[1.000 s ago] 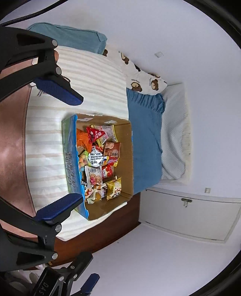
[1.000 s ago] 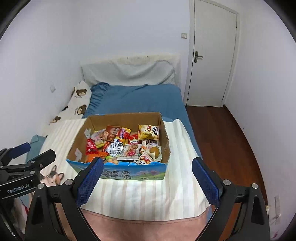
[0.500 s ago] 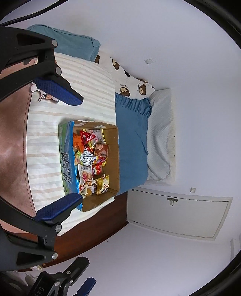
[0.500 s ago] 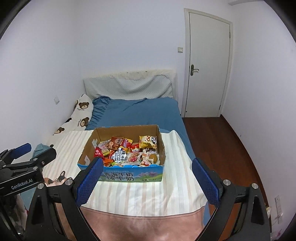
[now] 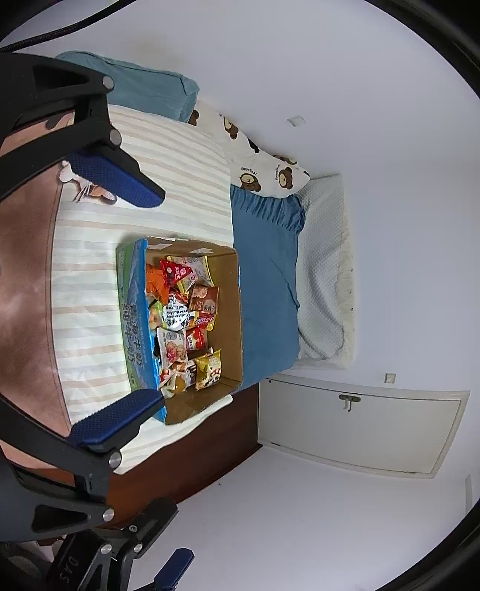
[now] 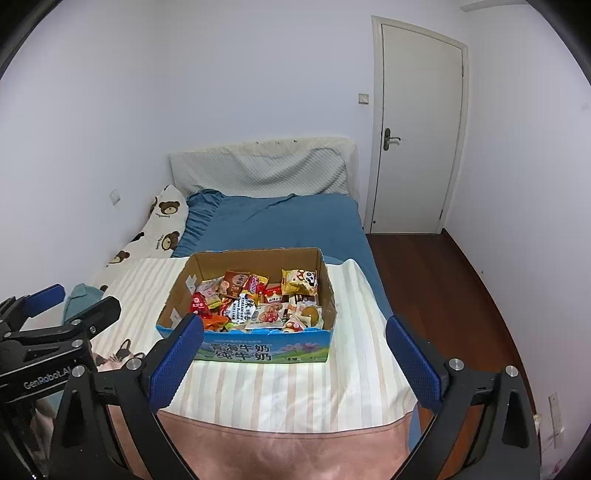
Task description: Organize snacks
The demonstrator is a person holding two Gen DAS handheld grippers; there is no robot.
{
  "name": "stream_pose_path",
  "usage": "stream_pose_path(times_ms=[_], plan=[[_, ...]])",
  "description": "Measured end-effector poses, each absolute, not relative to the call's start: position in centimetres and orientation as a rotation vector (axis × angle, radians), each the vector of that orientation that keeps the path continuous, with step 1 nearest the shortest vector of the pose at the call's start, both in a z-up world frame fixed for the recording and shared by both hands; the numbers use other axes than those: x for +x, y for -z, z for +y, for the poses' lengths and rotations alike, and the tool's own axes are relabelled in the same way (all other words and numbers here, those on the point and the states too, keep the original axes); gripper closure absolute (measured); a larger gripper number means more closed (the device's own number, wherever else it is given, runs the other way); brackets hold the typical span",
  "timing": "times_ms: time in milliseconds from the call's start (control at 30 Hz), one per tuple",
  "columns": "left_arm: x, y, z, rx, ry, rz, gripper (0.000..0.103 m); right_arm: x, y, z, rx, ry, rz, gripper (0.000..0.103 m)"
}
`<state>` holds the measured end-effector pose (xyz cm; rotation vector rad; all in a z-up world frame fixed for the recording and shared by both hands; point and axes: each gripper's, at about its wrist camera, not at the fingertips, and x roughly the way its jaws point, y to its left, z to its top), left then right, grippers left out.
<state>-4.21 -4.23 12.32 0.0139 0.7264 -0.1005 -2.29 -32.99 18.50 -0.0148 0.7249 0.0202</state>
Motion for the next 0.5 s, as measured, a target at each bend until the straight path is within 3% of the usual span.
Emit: stream_pose_path(times_ms=[500], plan=[[-0.7, -8.1, -5.3, 0.027, 0.079, 0.819, 0.000, 2.9, -14.3, -33.1, -0.011, 0.012, 0.759, 0.002]])
